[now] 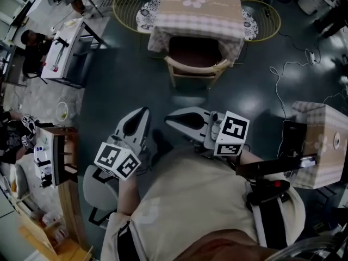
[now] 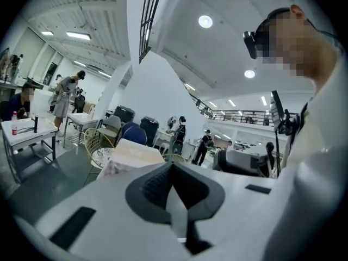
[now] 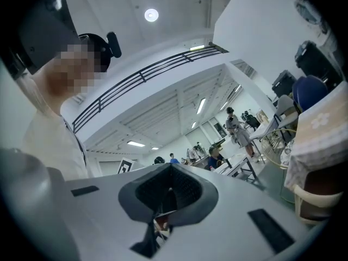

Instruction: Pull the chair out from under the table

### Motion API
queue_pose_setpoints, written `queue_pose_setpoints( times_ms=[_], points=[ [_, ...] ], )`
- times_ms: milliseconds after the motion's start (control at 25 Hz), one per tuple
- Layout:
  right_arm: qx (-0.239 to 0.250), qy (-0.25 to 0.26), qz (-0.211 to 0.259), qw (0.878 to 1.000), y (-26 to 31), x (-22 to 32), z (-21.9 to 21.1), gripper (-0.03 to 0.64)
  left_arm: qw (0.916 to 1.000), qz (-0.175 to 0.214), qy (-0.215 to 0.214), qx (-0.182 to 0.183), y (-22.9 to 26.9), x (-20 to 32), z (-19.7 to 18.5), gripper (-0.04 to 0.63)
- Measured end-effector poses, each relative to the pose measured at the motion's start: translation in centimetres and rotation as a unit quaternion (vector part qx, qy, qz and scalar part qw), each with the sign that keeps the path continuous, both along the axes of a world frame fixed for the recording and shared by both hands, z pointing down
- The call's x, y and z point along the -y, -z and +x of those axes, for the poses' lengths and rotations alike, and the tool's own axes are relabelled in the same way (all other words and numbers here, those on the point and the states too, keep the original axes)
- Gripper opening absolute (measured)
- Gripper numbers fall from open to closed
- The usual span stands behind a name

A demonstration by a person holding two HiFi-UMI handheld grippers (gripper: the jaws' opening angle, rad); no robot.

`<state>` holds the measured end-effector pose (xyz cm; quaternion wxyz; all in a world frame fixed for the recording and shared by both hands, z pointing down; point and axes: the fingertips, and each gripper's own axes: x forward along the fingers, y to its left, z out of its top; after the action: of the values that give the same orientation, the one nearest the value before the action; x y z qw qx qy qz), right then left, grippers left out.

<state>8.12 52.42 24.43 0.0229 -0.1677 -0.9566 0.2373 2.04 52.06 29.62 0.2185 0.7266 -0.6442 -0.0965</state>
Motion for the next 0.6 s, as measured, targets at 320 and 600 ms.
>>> queue_pose_setpoints(
  times_ms=[320, 600],
  points=[
    [-0.011, -0.034, 0.001, 0.999, -0.4, -2.2, -10.0, 0.009, 0.9986, 0.021, -0.049, 0.001, 0.2, -0.8, -9.9, 0.006],
    [-0.026, -0.054, -0.026, 0.998, -0.7, -2.0, -18.1, 0.009, 0.9993, 0.03, -0.014, -0.019, -0.7, -3.4, -18.2, 0.006]
  ],
)
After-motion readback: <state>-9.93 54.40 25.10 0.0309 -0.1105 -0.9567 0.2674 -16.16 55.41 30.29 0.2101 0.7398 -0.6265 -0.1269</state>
